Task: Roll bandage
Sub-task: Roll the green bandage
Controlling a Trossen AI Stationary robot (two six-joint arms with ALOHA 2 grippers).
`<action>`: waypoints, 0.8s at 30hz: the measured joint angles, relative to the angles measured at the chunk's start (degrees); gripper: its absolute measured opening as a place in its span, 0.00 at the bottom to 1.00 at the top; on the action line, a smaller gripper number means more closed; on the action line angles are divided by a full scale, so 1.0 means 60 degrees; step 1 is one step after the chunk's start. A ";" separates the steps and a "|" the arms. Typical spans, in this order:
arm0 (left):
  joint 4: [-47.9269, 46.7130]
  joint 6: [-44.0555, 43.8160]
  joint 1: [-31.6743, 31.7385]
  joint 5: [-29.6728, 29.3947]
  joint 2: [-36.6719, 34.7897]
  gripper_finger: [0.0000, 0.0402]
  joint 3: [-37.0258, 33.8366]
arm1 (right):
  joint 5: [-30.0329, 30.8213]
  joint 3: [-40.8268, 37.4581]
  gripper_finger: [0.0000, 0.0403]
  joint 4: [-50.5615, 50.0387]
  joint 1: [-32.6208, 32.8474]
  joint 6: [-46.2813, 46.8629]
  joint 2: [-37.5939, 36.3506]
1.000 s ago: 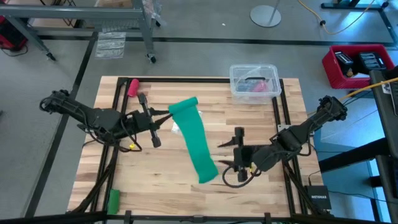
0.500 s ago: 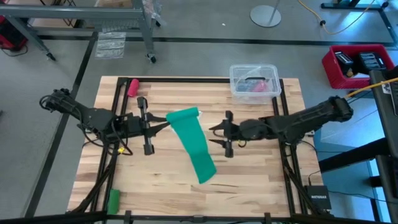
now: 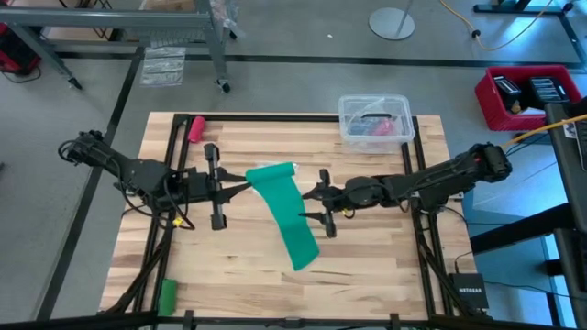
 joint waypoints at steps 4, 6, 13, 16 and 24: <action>0.0000 -0.0204 -0.0004 0.0025 0.0000 0.04 0.0000 | -0.0037 -0.0002 0.52 0.0843 -0.0317 -0.0276 0.0394; -0.0004 -0.0228 -0.0007 0.0025 0.0000 0.04 0.0000 | -0.0389 0.0001 0.52 0.1113 -0.0436 -0.0332 0.0491; 0.0033 -0.0221 0.0000 0.0025 0.0000 0.04 0.0000 | -0.0838 0.0001 0.40 0.1019 -0.0417 -0.0490 0.0519; 0.0036 -0.0217 0.0000 0.0024 0.0000 0.04 0.0000 | -0.0836 0.0001 0.22 0.1007 -0.0420 -0.0501 0.0519; 0.0046 0.0054 0.0000 -0.0239 0.0000 0.04 0.0000 | -0.0982 0.0035 0.01 0.0763 0.0244 -0.0480 0.0519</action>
